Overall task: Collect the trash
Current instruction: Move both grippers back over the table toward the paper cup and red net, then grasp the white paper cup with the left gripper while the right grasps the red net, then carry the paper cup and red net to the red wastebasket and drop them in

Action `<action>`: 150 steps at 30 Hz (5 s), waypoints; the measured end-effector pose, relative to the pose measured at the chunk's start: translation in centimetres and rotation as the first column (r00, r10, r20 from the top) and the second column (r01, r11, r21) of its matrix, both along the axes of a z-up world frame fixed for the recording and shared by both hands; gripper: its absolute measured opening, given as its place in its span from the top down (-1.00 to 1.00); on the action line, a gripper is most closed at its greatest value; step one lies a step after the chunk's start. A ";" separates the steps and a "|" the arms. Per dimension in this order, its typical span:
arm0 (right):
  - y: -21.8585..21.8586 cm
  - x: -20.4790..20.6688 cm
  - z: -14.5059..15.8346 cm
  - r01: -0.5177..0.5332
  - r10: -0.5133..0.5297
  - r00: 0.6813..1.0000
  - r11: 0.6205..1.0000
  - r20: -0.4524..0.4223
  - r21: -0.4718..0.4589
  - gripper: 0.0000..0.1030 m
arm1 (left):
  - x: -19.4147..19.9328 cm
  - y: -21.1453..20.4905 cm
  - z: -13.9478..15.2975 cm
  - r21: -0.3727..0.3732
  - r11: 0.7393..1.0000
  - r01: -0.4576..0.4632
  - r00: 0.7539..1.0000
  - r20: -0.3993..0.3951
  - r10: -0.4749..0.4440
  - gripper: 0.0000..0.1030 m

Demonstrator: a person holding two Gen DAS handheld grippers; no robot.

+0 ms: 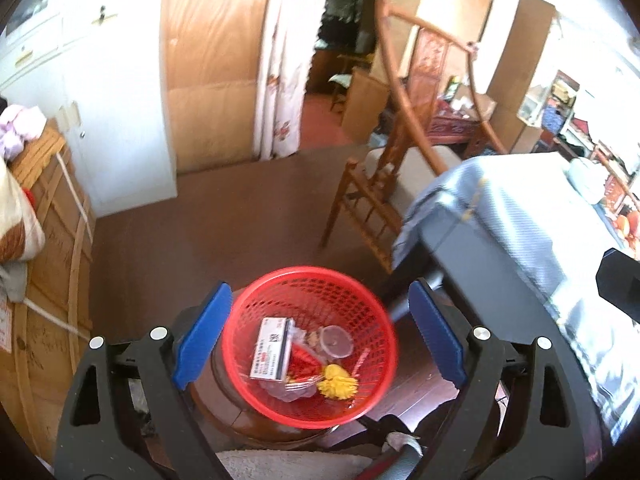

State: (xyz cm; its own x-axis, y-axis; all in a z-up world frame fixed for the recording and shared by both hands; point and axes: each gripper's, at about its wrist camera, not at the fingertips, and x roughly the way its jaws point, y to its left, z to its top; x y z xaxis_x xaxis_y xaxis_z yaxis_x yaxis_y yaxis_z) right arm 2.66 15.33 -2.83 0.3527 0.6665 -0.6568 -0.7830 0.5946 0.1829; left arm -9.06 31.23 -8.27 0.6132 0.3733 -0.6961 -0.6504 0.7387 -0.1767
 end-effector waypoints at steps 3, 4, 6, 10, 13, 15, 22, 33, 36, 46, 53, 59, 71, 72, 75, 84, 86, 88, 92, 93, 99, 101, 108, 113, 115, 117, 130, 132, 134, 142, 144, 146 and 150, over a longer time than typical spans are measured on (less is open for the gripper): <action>-2.3 -0.9 1.0 0.036 -0.037 0.999 0.999 0.031 0.026 -0.51 | -0.3 -1.8 1.4 0.036 0.999 0.039 0.999 0.035 -0.040 -0.71; -3.3 -1.3 1.3 0.050 -0.051 0.998 0.998 0.044 0.036 -0.52 | -0.4 -2.4 1.9 0.049 0.998 0.050 0.998 0.046 -0.053 -0.72; -4.7 -2.1 1.8 0.076 -0.080 0.994 0.996 0.069 0.052 -0.54 | -0.8 -3.7 2.9 0.078 0.994 0.077 0.994 0.073 -0.083 -0.73; -8.3 -3.7 2.8 0.135 -0.145 0.984 0.986 0.108 0.098 -0.57 | -1.5 -6.0 4.6 0.125 0.984 0.128 0.982 0.119 -0.143 -0.76; -11.1 -5.0 3.6 0.175 -0.194 0.972 0.975 0.136 0.135 -0.59 | -2.1 -8.0 5.9 0.162 0.972 0.168 0.970 0.149 -0.193 -0.78; -12.9 -5.9 4.0 0.199 -0.223 0.962 0.967 0.156 0.157 -0.64 | -2.5 -9.4 6.8 0.192 0.962 0.194 0.959 0.171 -0.227 -0.81; -20.8 -8.7 4.7 0.312 -0.364 0.911 0.917 0.196 0.249 -0.83 | -3.7 -14.8 8.6 0.289 0.916 0.279 0.922 0.188 -0.340 -0.87; -34.5 -8.7 2.9 0.565 -0.632 0.760 0.757 0.149 0.330 -0.89 | -0.5 -25.7 9.0 0.418 0.766 0.488 0.828 0.056 -0.558 -0.87; -37.5 -7.5 2.0 0.638 -0.701 0.702 0.697 0.125 0.327 -0.89 | 1.9 -28.6 8.2 0.455 0.706 0.543 0.793 0.000 -0.610 -0.87; -42.9 -1.0 -1.1 0.770 -0.797 0.603 0.593 0.035 0.235 -0.89 | 10.0 -34.9 6.5 0.411 0.613 0.675 0.694 -0.070 -0.717 -0.87; -43.6 3.4 -1.5 0.790 -0.803 0.596 0.589 0.016 0.171 -0.89 | 15.2 -36.7 6.3 0.382 0.593 0.709 0.669 -0.096 -0.737 -0.87; -43.7 7.3 -1.6 0.794 -0.801 0.598 0.594 0.007 0.127 -0.89 | 18.8 -37.5 5.8 0.363 0.582 0.728 0.656 -0.122 -0.744 -0.87; -45.2 12.9 -2.9 0.816 -0.818 0.575 0.572 -0.019 0.083 -0.89 | 25.8 -35.5 5.6 0.204 0.597 0.776 0.625 -0.123 -0.771 -0.87; -45.3 13.1 -3.1 0.817 -0.819 0.574 0.570 -0.023 0.084 -0.89 | 26.4 -35.6 5.6 0.192 0.593 0.782 0.618 -0.122 -0.776 -0.87; -45.7 13.8 -4.0 0.818 -0.817 0.574 0.570 -0.052 0.081 -0.89 | 27.7 -37.0 5.5 0.180 0.562 0.808 0.585 -0.130 -0.800 -0.87; -46.5 14.0 -4.4 0.855 -0.855 0.518 0.518 0.002 0.031 -0.89 | 30.2 -43.7 3.8 0.218 0.342 0.914 0.388 -0.224 -0.894 -0.87; -46.4 14.2 -4.5 0.853 -0.853 0.521 0.521 -0.002 0.028 -0.89 | 31.1 -44.1 3.2 0.220 0.330 0.918 0.380 -0.250 -0.891 -0.87; -46.4 14.4 -4.6 0.848 -0.848 0.530 0.529 -0.012 0.022 -0.89 | 32.5 -44.1 2.6 0.172 0.325 0.930 0.361 -0.263 -0.895 -0.87; -46.3 14.6 -4.9 0.845 -0.845 0.535 0.535 -0.021 0.010 -0.89 | 34.5 -43.6 0.8 0.042 0.344 0.938 0.342 -0.273 -0.899 -0.87; -46.3 14.7 -4.9 0.845 -0.845 0.535 0.535 -0.022 0.008 -0.89 | 34.9 -43.4 0.1 0.026 0.355 0.934 0.348 -0.285 -0.893 -0.87; -46.2 14.8 -5.2 0.847 -0.847 0.532 0.532 -0.026 -0.006 -0.89 | 35.7 -39.1 1.5 0.008 0.496 0.868 0.489 -0.176 -0.854 -0.59; -46.2 14.9 -5.3 0.845 -0.844 0.535 0.535 -0.032 -0.009 -0.89 | 35.1 -37.9 2.3 0.025 0.510 0.860 0.509 -0.129 -0.851 -0.58; -45.5 15.5 -5.8 0.831 -0.832 0.554 0.555 -0.024 -0.049 -0.89 | 33.8 -37.4 3.5 0.081 0.518 0.851 0.524 -0.085 -0.848 -0.58; -45.4 16.5 -6.4 0.810 -0.809 0.579 0.585 -0.101 -0.042 -0.89 | 33.4 -37.2 4.2 0.139 0.547 0.826 0.558 -0.060 -0.828 -0.58; -45.2 17.5 -6.4 0.799 -0.797 0.589 0.599 -0.134 -0.047 -0.89 | 33.4 -37.1 4.3 0.138 0.548 0.825 0.558 -0.052 -0.828 -0.58; -44.7 18.6 -6.2 0.790 -0.788 0.598 0.610 -0.145 -0.060 -0.89 | 33.4 -36.9 4.4 0.132 0.548 0.826 0.557 -0.047 -0.829 -0.58; -43.5 22.6 -7.7 0.779 -0.789 0.599 0.614 -0.139 -0.126 -0.02 | 34.4 -37.0 3.6 0.063 0.533 0.844 0.536 -0.064 -0.842 -0.59; -43.6 22.2 -7.2 0.783 -0.791 0.602 0.612 -0.113 -0.115 -0.02 | 34.4 -37.1 3.5 0.070 0.535 0.842 0.539 -0.074 -0.839 -0.59; -43.5 22.1 -7.0 0.782 -0.791 0.604 0.612 -0.101 -0.119 -0.06 | 34.4 -37.2 3.5 0.075 0.534 0.842 0.539 -0.078 -0.839 -0.58; -43.4 21.5 -6.4 0.782 -0.787 0.611 0.616 -0.084 -0.094 -0.03 | 32.5 -35.9 5.6 0.156 0.559 0.814 0.560 0.045 -0.827 -0.56; -43.1 21.1 -5.8 0.780 -0.784 0.618 0.621 -0.059 -0.077 -0.02 | 31.6 -35.1 6.3 0.152 0.576 0.803 0.572 0.074 -0.817 -0.56; -42.7 20.4 -5.1 0.773 -0.775 0.631 0.631 -0.034 -0.057 -0.02 | 30.3 -34.1 7.0 0.157 0.600 0.785 0.595 0.079 -0.800 -0.56; -41.6 18.9 -3.5 0.729 -0.728 0.685 0.685 -0.033 0.022 -0.02 | 26.4 -30.4 9.0 0.178 0.662 0.729 0.656 0.099 -0.749 -0.56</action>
State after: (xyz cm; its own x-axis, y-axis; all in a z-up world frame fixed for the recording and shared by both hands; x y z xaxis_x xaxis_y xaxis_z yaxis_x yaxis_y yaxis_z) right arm 21.55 -26.22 -6.32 0.7225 0.2253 -0.6536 -0.1018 0.9698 0.2218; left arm 17.38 0.82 0.71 0.8123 -0.1814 -0.5543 0.1470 0.9834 -0.1065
